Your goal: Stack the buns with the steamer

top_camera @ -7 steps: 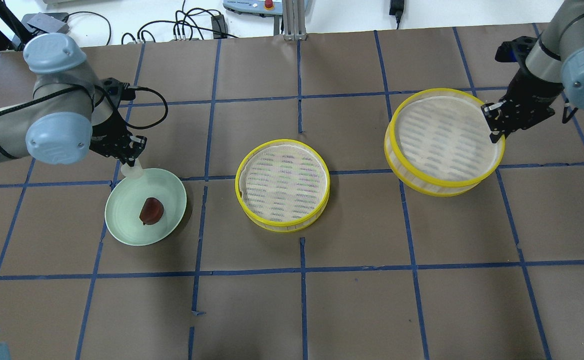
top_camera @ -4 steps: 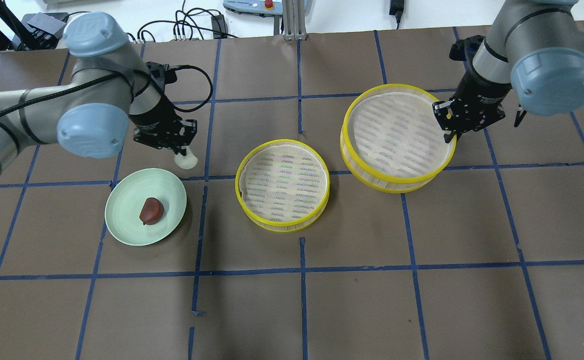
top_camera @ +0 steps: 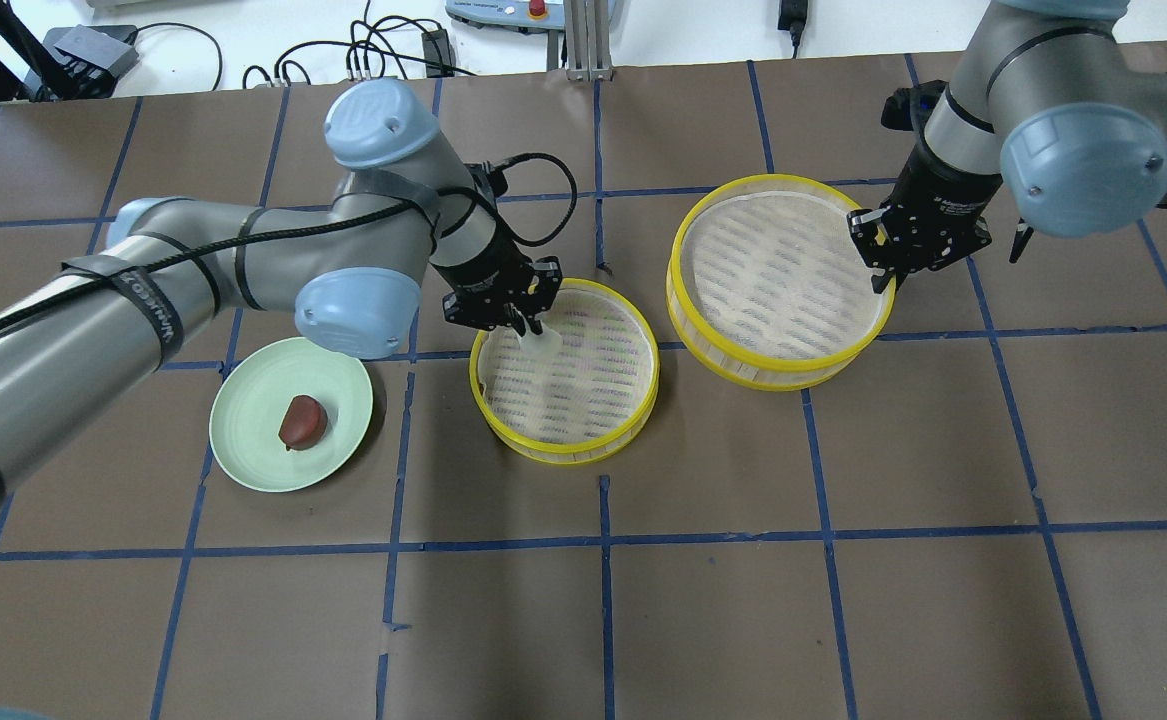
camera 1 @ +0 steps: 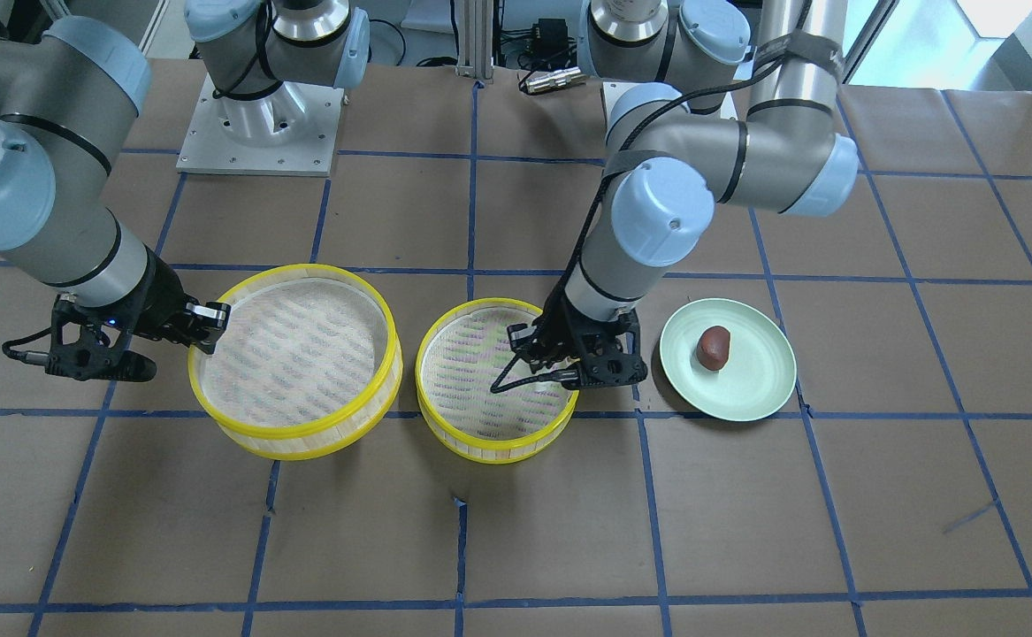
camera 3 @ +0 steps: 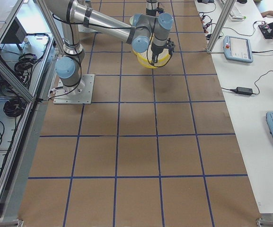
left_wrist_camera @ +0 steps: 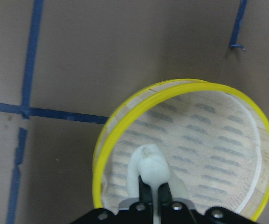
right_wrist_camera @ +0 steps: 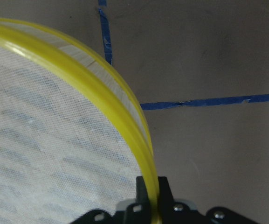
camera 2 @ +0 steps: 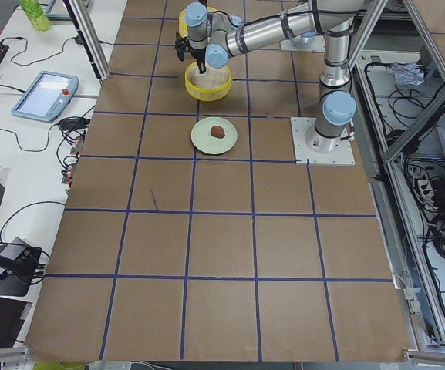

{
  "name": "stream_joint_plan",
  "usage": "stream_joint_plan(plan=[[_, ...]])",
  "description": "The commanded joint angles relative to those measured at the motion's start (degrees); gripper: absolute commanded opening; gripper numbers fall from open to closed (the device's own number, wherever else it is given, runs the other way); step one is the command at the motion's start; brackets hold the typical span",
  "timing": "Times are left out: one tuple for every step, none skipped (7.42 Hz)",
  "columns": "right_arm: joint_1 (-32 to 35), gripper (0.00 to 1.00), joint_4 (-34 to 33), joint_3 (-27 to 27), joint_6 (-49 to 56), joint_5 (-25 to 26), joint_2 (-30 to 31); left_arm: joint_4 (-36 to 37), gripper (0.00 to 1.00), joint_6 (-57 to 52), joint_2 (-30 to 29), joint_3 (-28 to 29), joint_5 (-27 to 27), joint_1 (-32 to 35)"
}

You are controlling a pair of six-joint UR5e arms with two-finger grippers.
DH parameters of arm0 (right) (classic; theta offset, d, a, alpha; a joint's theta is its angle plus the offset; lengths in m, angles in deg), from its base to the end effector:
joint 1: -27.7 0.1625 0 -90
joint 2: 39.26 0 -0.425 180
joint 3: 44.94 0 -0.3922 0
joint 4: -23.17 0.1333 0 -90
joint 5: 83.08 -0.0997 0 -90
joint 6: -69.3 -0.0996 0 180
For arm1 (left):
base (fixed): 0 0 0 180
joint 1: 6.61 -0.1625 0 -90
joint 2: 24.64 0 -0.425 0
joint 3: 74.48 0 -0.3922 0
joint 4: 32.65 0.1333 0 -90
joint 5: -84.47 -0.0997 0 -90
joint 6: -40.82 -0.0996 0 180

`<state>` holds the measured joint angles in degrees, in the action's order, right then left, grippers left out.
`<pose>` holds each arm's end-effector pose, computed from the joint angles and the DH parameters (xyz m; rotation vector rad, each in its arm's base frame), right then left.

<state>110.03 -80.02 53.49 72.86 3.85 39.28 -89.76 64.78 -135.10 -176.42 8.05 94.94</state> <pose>0.0652 -0.5543 0.3352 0.1150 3.0700 0.1709 -0.2697 -0.5371 0.2546 0.3133 -2.8949 -0.0939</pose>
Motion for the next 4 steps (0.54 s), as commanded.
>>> stream_joint_plan(plan=[[0.19,0.07,0.09,0.0,-0.39,0.08,0.04,2.44,1.0,1.27,-1.33,0.25,-0.04,1.2],[0.45,0.07,0.0,0.0,-0.57,0.17,0.39,2.53,1.0,1.01,-1.07,0.34,-0.22,1.2],[2.55,0.07,-0.17,-0.08,-2.57,0.17,0.65,2.53,1.0,0.22,-0.63,0.77,-0.74,1.03],[6.31,0.07,-0.78,-0.08,-7.2,0.61,0.22,2.18,1.0,-6.31,1.37,2.08,-8.66,-0.19]])
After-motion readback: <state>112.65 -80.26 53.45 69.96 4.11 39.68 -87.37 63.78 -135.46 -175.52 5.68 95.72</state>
